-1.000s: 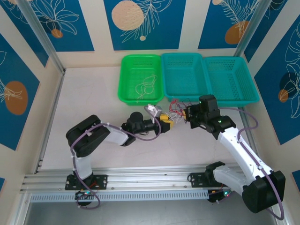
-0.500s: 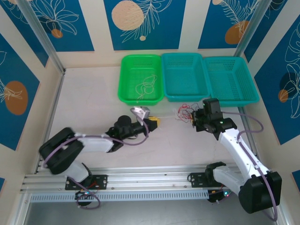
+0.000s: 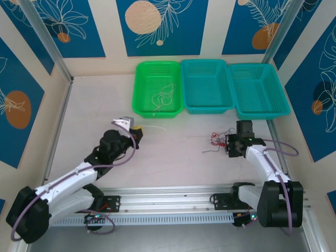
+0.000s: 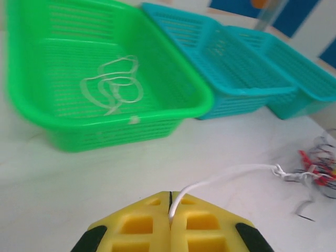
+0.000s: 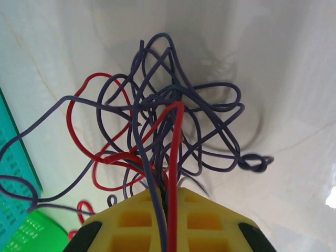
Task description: Untangle the cables
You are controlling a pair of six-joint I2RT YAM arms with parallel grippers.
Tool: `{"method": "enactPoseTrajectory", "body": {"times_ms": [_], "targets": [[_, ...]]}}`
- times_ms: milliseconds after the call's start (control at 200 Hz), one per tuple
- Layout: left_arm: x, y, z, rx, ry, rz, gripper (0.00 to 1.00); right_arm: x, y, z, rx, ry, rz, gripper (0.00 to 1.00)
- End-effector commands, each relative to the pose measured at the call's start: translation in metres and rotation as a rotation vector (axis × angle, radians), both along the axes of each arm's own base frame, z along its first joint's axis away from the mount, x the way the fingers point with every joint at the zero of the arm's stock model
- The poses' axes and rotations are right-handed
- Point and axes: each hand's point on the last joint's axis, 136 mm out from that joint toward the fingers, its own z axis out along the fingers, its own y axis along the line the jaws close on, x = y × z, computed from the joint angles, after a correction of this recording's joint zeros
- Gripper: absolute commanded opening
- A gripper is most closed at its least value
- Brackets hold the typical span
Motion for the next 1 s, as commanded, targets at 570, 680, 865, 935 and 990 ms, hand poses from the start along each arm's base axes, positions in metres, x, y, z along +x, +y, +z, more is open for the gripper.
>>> {"method": "enactPoseTrajectory", "body": {"times_ms": [570,680,865,935,990], "targets": [[0.004,0.121,-0.007,0.109,0.053,0.404,0.0,0.019,-0.041,0.033,-0.037,-0.228,0.114,0.0],[0.001,0.055,-0.004,-0.111,-0.032,0.088,0.0,0.048,0.0,0.068,-0.013,-0.411,0.37,0.0],[-0.004,0.031,-0.031,-0.015,0.017,0.022,0.0,0.059,0.032,0.095,-0.054,-0.421,0.504,0.0],[-0.005,0.029,-0.022,-0.023,-0.005,0.011,0.0,0.059,0.036,0.095,-0.069,-0.41,0.518,0.0],[-0.006,0.027,-0.013,-0.025,-0.027,-0.007,0.0,0.058,0.045,0.092,-0.075,-0.398,0.543,0.0]]}}
